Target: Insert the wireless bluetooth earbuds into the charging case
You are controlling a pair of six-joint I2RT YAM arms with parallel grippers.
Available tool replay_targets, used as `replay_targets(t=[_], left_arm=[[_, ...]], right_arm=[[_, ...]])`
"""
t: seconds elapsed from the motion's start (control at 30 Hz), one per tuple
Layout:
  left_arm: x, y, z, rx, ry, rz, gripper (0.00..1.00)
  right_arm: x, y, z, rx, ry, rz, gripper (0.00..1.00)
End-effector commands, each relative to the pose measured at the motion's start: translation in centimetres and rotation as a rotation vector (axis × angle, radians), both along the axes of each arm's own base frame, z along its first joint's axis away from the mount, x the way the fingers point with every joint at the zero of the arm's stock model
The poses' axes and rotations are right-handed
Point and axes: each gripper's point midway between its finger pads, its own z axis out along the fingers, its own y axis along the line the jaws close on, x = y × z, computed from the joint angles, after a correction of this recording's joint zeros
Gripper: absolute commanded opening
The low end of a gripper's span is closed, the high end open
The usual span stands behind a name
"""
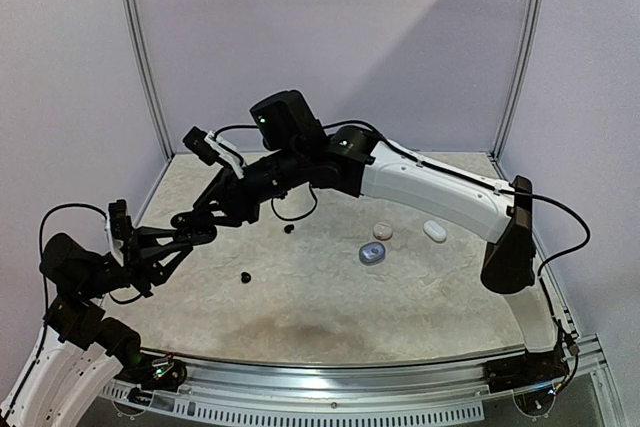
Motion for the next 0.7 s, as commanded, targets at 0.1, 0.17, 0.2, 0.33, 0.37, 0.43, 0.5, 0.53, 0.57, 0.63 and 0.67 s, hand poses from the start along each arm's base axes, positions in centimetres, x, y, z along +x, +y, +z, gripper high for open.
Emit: replay_targets(t=[0.1, 0.17, 0.2, 0.33, 0.37, 0.43, 0.5, 0.53, 0.57, 0.63, 0.67], left_arm=[[-1.2, -0.4, 0.0, 0.010, -0.026, -0.062, 0.00], [-1.0, -0.3, 0.1, 0.002, -0.022, -0.048, 0.00], [-0.8, -0.2, 0.3, -0.007, -0.015, -0.037, 0.00], [1.7, 0.9, 0.7, -0.057, 0.044, 0.102, 0.00], [2.2, 1.2, 0.7, -0.067, 0.059, 0.133, 0.00], [3.1, 1.8, 0.6, -0.079, 0.082, 0.187, 0.00], [4.0, 2.4, 0.5, -0.087, 0.101, 0.243, 0.00], [4.4, 2.7, 0.3, -0.088, 0.111, 0.270, 0.00], [4.7, 3.0, 0.3, -0.092, 0.116, 0.296, 0.00], [5.4, 3.6, 0.1, -0.098, 0.131, 0.342, 0.00], [5.7, 3.9, 0.1, -0.101, 0.134, 0.364, 0.00]], right_arm=[[4.0, 0.8, -1.9, -0.014, 0.078, -0.111, 0.35], [3.9, 0.8, -2.2, -0.020, 0.082, -0.108, 0.36], [3.9, 0.8, -2.3, -0.021, 0.083, -0.104, 0.36], [3.9, 0.4, -0.8, 0.021, 0.098, -0.075, 0.43], [4.2, 0.3, -0.2, 0.037, 0.105, -0.077, 0.45], [4.8, 0.0, 1.0, 0.066, 0.101, -0.086, 0.48], [5.5, -0.6, 2.9, 0.112, 0.081, -0.093, 0.54], [6.0, -0.9, 3.6, 0.133, 0.074, -0.099, 0.55], [6.5, -1.2, 4.5, 0.159, 0.073, -0.110, 0.56], [8.2, -1.9, 5.9, 0.210, 0.063, -0.146, 0.59], [9.2, -2.3, 6.0, 0.221, 0.069, -0.179, 0.61]])
